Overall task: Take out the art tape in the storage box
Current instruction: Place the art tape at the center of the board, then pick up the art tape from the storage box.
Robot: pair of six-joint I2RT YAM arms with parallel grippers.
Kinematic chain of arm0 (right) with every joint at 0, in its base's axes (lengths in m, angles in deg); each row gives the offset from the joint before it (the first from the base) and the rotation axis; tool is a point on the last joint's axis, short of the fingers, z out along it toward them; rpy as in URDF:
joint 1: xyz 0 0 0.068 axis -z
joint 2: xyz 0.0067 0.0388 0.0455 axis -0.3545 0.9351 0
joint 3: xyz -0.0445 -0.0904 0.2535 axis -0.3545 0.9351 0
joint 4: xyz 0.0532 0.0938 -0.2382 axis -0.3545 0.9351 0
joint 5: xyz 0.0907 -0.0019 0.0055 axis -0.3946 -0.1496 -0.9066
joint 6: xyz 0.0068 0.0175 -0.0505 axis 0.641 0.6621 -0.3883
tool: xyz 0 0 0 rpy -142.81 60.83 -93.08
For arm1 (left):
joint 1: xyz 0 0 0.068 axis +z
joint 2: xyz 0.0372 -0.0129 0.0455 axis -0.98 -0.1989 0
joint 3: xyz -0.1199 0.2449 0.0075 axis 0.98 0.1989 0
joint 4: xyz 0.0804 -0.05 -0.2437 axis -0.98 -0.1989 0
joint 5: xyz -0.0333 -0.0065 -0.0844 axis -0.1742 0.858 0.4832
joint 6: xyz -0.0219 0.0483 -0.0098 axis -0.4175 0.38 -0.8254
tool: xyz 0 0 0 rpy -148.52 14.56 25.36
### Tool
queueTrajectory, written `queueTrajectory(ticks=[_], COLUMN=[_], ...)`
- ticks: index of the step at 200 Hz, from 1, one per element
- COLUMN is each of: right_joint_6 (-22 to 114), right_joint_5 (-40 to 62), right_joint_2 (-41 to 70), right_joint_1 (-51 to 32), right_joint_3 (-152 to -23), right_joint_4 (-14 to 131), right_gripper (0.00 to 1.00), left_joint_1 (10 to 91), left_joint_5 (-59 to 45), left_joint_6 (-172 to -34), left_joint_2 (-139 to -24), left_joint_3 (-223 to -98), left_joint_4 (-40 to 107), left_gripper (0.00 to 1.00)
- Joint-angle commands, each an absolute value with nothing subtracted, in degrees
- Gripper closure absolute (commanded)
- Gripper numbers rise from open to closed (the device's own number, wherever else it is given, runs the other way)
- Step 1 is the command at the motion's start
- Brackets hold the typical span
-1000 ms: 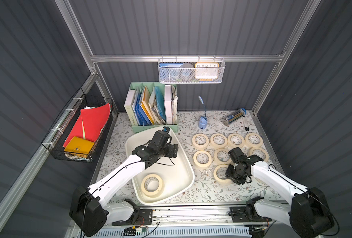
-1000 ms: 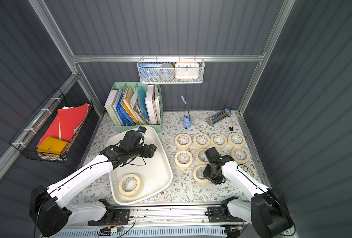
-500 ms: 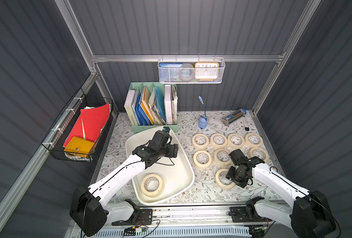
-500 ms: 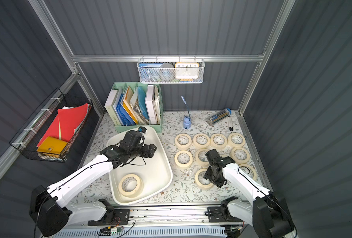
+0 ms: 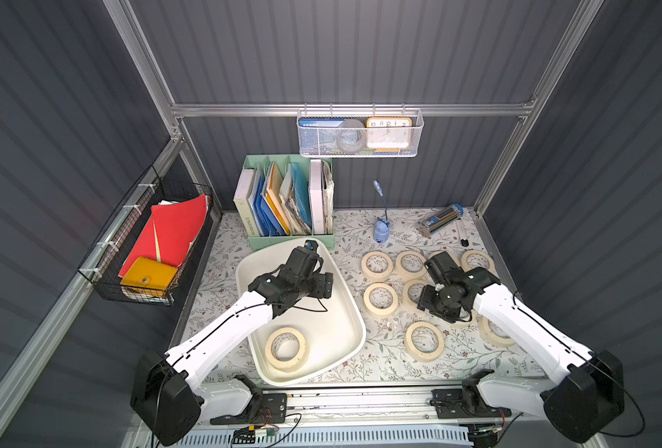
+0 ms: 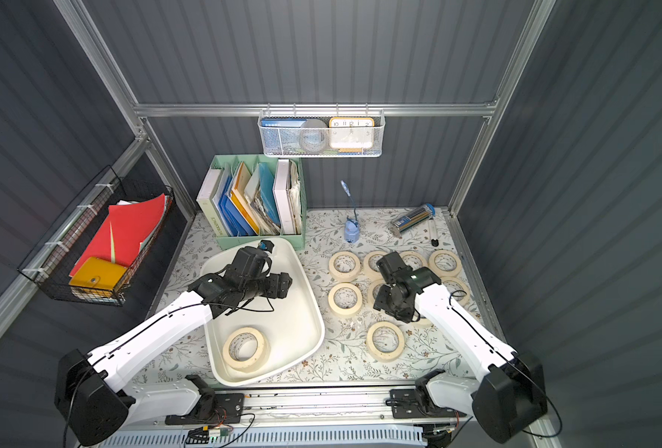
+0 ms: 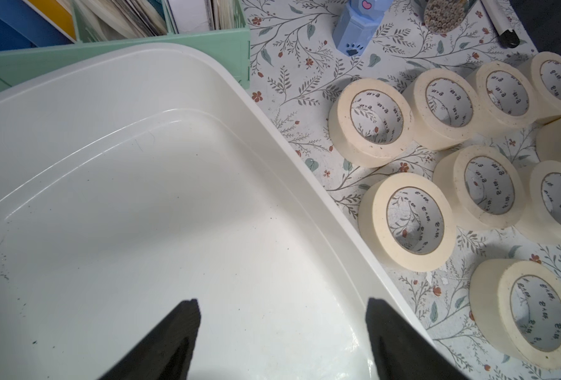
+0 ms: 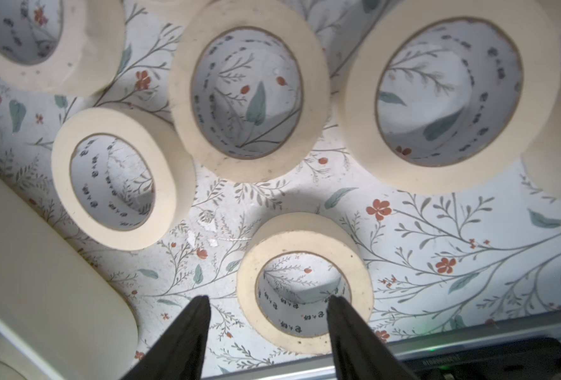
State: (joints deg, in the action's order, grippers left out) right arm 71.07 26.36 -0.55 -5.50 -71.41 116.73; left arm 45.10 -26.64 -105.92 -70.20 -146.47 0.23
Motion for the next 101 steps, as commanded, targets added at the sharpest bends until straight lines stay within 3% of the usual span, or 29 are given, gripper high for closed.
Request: queueTrajectory(ticks=[1,68,101], right_joint_6=[66.0,57.9,58.0], right_joint_5=[26.8,17.1,14.6], right_joint_2=[3.8,15.1,19.3], right_joint_1=[-9.9,-21.8,-30.2], right_joint_3=[-77.5,-94.0,-97.0], right_joint_4=[119.5,116.8,113.2], right_gripper=[0.37,0.36,0.36], left_joint_1=[45.2,46.1,53.9], left_joint_5=[-30.7,-34.9,-32.7], left_joint_6=[-110.1,-128.4,-130.5], left_joint_2=[-66.9,-58.2,-56.2], left_joint_3=[-146.9,-141.8,-140.2], left_joint_4=[-5.1,-17.1,-16.9], left_gripper=[0.14,0.1,0.0])
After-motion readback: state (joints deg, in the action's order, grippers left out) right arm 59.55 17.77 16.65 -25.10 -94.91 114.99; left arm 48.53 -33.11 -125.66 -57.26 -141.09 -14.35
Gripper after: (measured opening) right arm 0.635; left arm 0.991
